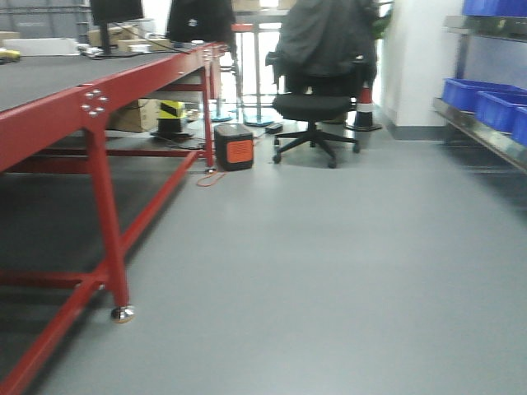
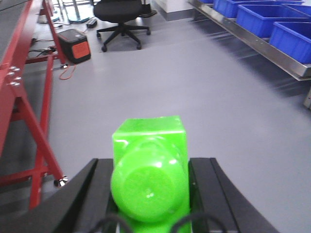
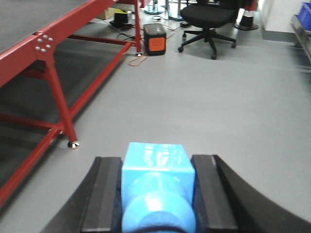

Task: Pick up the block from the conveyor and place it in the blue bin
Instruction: 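Drive away from the conveyor, turning toward the shelf rack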

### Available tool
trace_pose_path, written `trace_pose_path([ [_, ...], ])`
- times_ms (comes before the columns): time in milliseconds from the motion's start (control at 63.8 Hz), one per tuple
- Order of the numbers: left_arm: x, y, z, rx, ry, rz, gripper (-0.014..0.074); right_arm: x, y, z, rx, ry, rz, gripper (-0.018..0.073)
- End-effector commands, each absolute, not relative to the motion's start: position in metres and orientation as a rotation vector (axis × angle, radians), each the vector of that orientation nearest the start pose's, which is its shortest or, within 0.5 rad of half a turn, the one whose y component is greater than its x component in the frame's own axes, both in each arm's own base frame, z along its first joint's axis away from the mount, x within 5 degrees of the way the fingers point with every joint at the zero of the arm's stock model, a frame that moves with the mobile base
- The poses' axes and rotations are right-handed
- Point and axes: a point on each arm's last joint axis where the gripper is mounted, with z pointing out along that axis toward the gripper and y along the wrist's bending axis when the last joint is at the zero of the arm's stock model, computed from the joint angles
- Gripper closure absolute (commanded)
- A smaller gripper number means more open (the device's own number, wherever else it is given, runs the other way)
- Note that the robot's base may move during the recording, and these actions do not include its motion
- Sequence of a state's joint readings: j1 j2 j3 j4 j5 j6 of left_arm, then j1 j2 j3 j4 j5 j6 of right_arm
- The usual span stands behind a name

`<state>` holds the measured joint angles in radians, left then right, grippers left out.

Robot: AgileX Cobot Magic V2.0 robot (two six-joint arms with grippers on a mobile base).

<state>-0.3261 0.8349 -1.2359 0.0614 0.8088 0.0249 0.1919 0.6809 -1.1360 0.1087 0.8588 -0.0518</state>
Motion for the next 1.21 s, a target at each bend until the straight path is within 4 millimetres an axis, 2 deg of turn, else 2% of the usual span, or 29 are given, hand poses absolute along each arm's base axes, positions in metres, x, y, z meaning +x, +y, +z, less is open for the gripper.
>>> trace_pose_path([
  [0, 0.1295, -0.0407, 0.4694, 0.333, 1.837, -0.151, 0.0707, 0.0888, 0.0245, 0.4552, -0.218, 1.848, 0.216, 0.0711],
  [1191, 0.1295, -0.0407, 0.4694, 0.333, 1.837, -0.151, 0.0707, 0.0888, 0.0245, 0.4552, -0.218, 1.848, 0.216, 0.0711],
])
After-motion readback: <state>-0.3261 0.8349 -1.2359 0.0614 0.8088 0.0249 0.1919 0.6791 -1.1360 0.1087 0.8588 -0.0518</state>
